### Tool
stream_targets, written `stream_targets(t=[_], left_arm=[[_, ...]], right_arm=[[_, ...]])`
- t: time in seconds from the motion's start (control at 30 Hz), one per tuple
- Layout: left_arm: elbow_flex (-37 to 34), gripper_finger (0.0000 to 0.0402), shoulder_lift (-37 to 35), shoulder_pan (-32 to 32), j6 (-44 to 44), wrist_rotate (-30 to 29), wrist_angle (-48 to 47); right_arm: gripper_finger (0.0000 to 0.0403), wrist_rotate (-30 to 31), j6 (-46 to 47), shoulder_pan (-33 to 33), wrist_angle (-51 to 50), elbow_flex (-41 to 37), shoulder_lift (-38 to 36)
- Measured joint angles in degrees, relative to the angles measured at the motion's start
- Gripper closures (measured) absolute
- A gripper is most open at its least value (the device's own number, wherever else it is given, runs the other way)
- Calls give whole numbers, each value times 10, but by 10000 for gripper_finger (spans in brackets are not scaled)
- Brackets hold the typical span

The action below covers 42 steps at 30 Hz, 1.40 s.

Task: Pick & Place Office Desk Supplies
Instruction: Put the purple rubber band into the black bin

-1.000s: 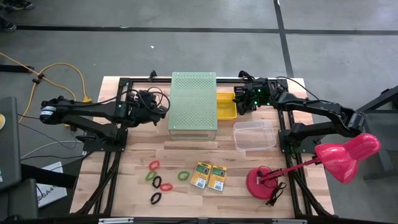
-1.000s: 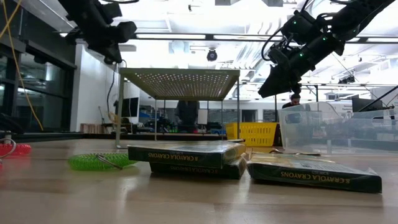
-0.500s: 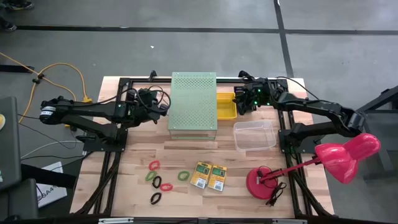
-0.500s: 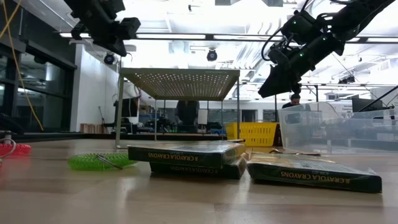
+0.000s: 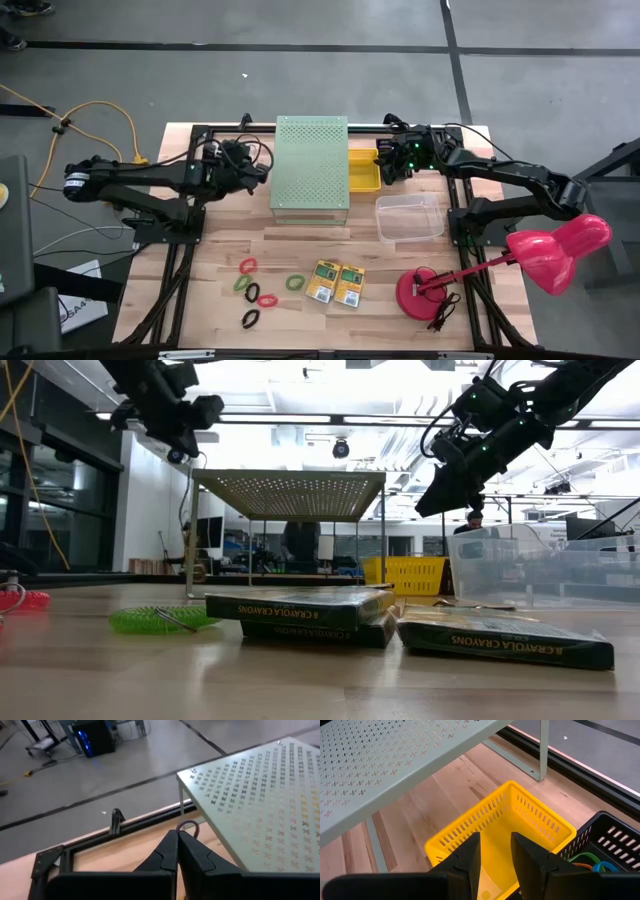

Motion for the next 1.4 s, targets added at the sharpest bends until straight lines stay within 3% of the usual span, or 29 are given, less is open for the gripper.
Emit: stream_targets(t=[0.53,0.67,0.83,0.97,1.2,1.4], left_arm=[[-1,401,-1,3,25,10,19],[-1,401,-6,1,131,30,142],[-1,401,-7,-12,319,141,353],[-1,401,-6,-30,404,219,475],[-1,401,5,-47,427,243,512],[-1,401,65,-47,422,243,525]], right_arm=[[308,1,0,0,0,0,0],[308,1,0,0,0,0,0],[308,1,0,0,0,0,0],[308,1,0,0,1,0,0],[308,-50,0,0,51,0,0],[308,-105,2,20,93,0,-3]])
